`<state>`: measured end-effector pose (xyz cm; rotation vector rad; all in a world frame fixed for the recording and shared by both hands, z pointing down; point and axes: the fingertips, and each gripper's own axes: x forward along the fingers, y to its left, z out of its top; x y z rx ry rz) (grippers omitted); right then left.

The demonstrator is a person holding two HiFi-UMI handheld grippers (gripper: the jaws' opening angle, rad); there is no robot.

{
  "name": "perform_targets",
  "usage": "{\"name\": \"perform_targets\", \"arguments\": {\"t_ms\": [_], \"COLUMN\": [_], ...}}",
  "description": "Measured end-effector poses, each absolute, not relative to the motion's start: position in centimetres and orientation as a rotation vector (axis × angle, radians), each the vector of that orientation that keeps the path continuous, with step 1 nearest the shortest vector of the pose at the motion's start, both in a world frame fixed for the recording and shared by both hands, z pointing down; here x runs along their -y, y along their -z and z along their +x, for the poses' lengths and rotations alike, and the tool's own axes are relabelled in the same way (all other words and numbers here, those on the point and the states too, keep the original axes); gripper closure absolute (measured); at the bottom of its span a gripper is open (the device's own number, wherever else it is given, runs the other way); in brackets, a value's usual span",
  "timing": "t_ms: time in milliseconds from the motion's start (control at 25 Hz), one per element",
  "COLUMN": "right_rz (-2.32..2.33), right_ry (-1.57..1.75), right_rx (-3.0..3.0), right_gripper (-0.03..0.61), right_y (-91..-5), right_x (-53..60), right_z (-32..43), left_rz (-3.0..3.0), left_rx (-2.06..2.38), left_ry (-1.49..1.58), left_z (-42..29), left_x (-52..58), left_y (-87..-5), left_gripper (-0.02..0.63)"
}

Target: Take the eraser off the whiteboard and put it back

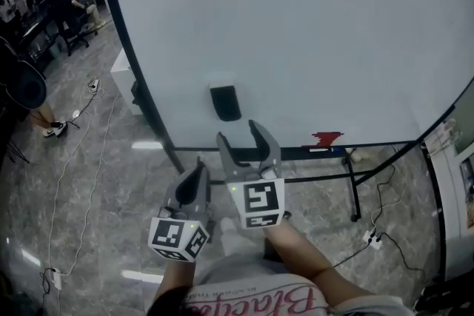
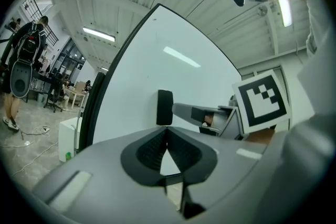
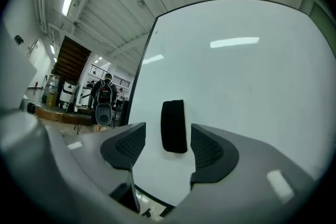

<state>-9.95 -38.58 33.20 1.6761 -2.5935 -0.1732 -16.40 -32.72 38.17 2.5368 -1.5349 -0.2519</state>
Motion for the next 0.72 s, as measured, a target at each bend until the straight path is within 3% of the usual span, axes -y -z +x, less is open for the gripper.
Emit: {"name": "perform_targets", "arguments": {"t_ms": [360,720], "right_rz": [1.742,1.818], "right_ry": [0.226,0.321], "right_rx": [2.507,2.405], "right_gripper": [0.310,0.342], "right_y": [-33.2,-32.9], "right_x": [44.2,45.0], "right_z": [-12.0,-11.5], "left_rz": [2.471,2.470], "left_rx": [1.616,1.622], "left_ry": [0.262,0.264], "left_z": [-18.9,-19.2], "left_x": [37.3,39.2], "left_y": [-38.1,-37.9], "left_gripper": [0.614,0.614]}}
